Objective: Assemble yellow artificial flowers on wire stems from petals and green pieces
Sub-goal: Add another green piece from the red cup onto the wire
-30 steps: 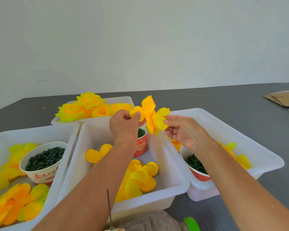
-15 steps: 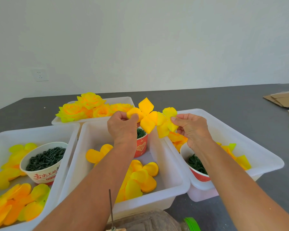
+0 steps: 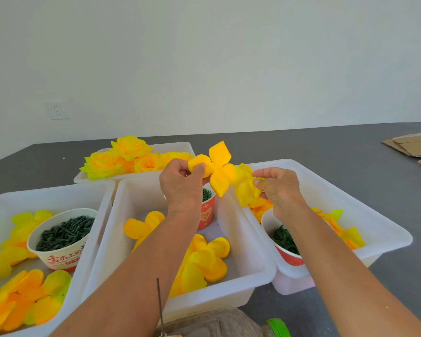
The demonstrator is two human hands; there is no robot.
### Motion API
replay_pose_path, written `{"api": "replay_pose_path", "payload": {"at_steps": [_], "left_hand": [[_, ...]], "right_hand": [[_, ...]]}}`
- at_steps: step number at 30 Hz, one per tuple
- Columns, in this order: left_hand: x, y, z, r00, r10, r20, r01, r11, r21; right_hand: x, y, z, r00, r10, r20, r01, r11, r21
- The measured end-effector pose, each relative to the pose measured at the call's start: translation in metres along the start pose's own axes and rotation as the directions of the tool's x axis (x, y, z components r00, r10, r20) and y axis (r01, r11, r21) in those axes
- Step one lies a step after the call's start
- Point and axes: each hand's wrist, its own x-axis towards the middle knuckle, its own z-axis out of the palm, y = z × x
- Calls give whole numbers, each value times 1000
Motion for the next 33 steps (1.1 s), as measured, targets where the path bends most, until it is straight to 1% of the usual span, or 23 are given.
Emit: {"api": "replay_pose_path", "payload": {"at_steps": [4,6,7,9,11,13,15,19,21,23,26,27,30,31,33], "left_hand": [[-3,-1,2,999,21,39,-23,999,43],[-4,0,3,998,34,50,-38,997,74],[-3,0,2,998,31,49,-36,995,94],[-1,0,1,999,11,32,-16,988,157],[0,0,-1,1000,15,7,-16,981,192],[0,0,-2,998,60,3,-59,973,221],[0,1,-3,997,76,18,-78,961,264],[4,0,-6,998,37,-41,-24,959,281],[2,0,-5,997,50,-56,-32,955,295],[1,3,-5,995,69,-77,-42,951,306],[9,3,-11,985,49,-165,4,953,304],[8,2,-12,984,64,-164,-8,948,320],[-4,4,-6,987,144,-71,-109,925,363],[-7,4,-4,986,153,-58,-123,926,358],[-5,3,-3,990,130,-62,-101,934,342]], "right_hand": [[1,0,1,988,-108,-115,90,985,-148],[1,0,1,982,-138,-129,116,979,-169],[1,0,1,984,-136,-111,118,981,-154],[-2,-1,0,997,-78,-17,78,997,-30],[-8,-5,-1,989,7,147,-25,992,121],[-11,-7,-1,962,34,271,-78,985,153],[-11,-6,-2,956,29,292,-73,987,142],[-5,-3,-4,992,-5,124,-3,998,66],[-4,-1,-1,997,-47,67,44,998,50],[0,0,-2,994,-103,-23,103,994,-26],[6,1,-11,963,-175,-203,142,975,-170],[7,2,-12,958,-188,-216,148,971,-189],[3,2,-5,957,-237,-166,197,954,-227],[2,2,-3,957,-241,-164,201,953,-226],[2,2,-3,958,-230,-171,191,957,-220]]}}
